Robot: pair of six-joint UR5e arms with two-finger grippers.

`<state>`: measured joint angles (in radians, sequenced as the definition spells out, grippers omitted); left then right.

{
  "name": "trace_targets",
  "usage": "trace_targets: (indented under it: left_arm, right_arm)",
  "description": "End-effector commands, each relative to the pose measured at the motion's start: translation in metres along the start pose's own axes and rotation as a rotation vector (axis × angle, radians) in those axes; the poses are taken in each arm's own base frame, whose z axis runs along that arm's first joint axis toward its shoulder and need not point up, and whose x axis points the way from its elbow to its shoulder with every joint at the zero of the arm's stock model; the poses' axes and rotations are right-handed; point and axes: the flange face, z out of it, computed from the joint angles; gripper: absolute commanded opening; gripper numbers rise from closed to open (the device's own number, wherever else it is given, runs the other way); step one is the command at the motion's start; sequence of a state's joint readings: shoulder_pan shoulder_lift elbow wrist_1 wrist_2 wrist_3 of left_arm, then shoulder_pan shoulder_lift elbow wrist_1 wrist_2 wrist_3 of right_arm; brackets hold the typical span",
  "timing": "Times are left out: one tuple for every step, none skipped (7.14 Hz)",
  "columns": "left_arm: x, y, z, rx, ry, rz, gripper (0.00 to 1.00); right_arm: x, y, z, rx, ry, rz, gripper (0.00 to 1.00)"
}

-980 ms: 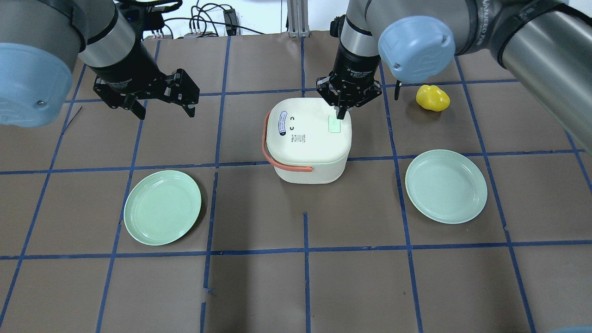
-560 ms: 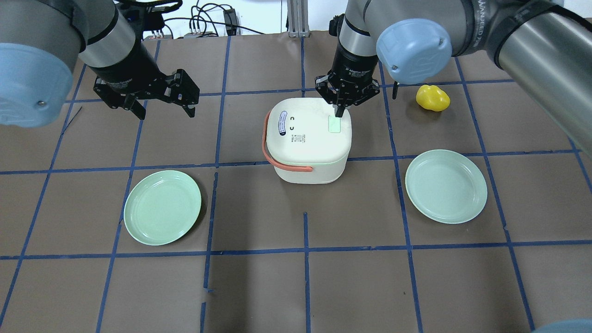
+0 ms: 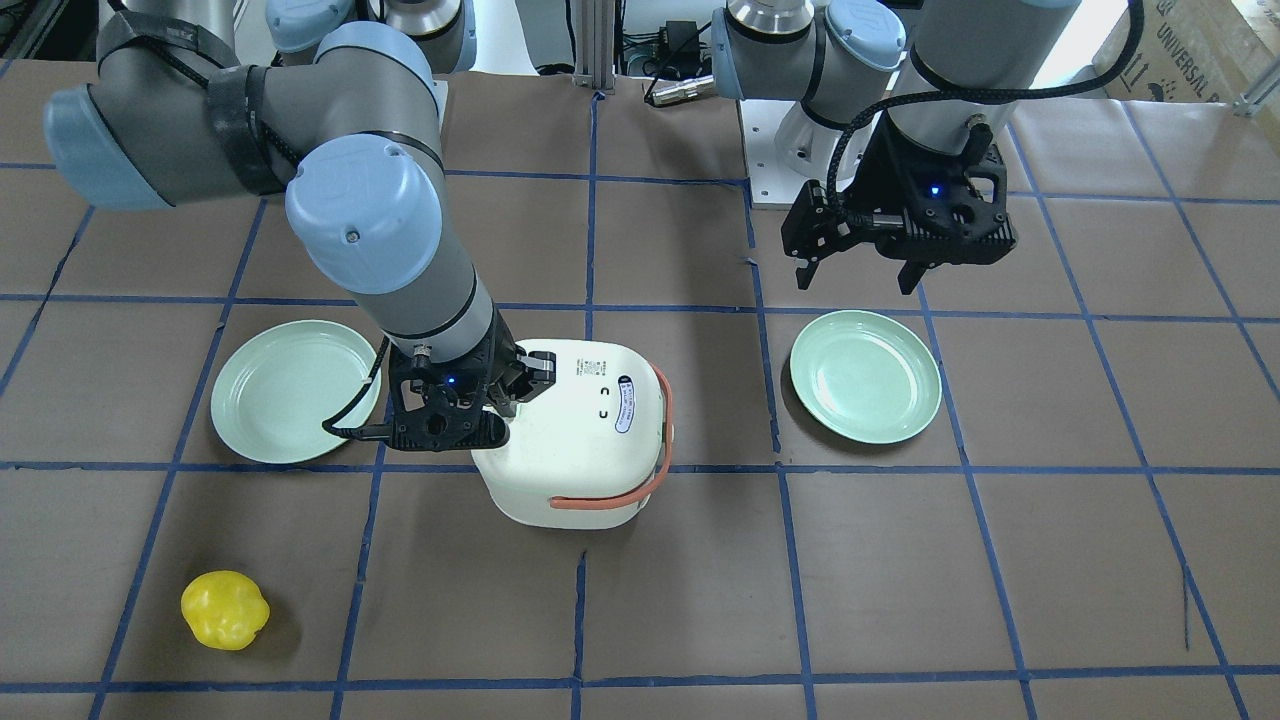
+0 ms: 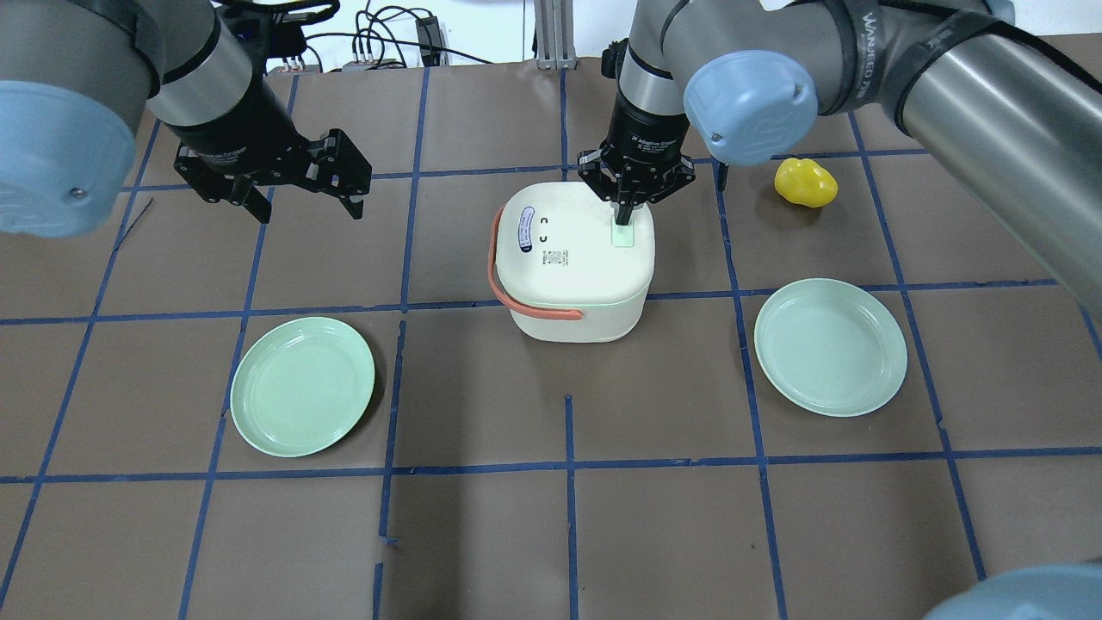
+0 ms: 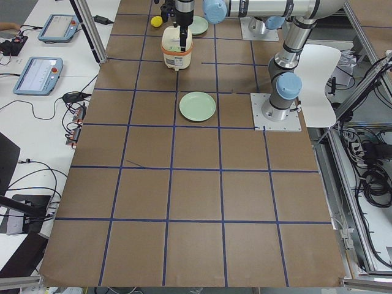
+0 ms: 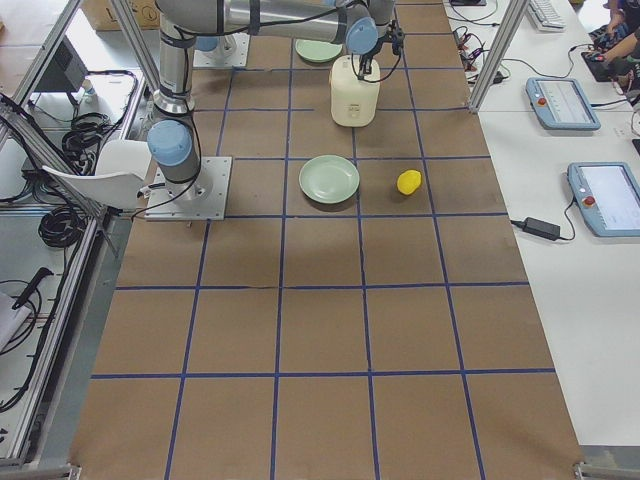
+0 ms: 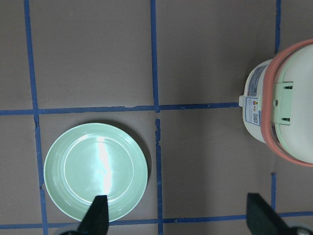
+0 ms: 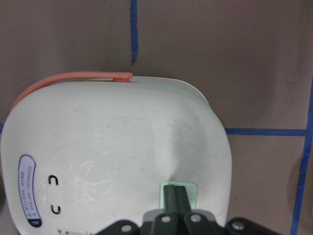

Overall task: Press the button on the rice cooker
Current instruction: 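Lower the right gripper fingertips onto the green lid button and press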

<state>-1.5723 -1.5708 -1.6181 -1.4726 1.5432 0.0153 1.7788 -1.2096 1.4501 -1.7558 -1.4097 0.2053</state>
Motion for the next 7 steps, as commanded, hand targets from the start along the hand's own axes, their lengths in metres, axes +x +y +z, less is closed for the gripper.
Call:
trace_targets:
  left_arm:
    - [0.0000, -0.0002, -0.0006, 0.001, 0.000, 0.000, 1.00]
    - [0.0000, -0.0002, -0.0006, 0.001, 0.000, 0.000, 1.00]
    - [0.0000, 0.0000, 0.0001, 0.000, 0.000, 0.000, 1.00]
    - [0.0000, -0.0002, -0.0006, 0.001, 0.000, 0.000, 1.00]
    - [0.0000, -0.0002, -0.0006, 0.001, 0.000, 0.000, 1.00]
    - [0.0000, -0.0002, -0.0006, 0.001, 0.000, 0.000, 1.00]
    - [0.0000, 0.0000, 0.0001, 0.000, 0.000, 0.000, 1.00]
  right_arm:
    - [-0.0001, -0.0019, 0.0042, -0.003, 0.001, -0.001, 0.08]
    - [0.0000, -0.0023, 0.0052, -0.004, 0.001, -0.001, 0.08]
    - [-0.0001, -0.0026, 0.0049, -0.001, 0.000, -0.002, 0.08]
    - [0.0000, -0.0019, 0.0047, -0.001, 0.000, -0.002, 0.08]
    - [0.0005, -0.0020, 0.0065, -0.005, 0.003, -0.002, 0.08]
    - [0.0003, -0.0027, 0.0065, -0.004, 0.002, -0.006, 0.08]
    - [0.0004, -0.0022, 0.0058, -0.004, 0.004, -0.010, 0.08]
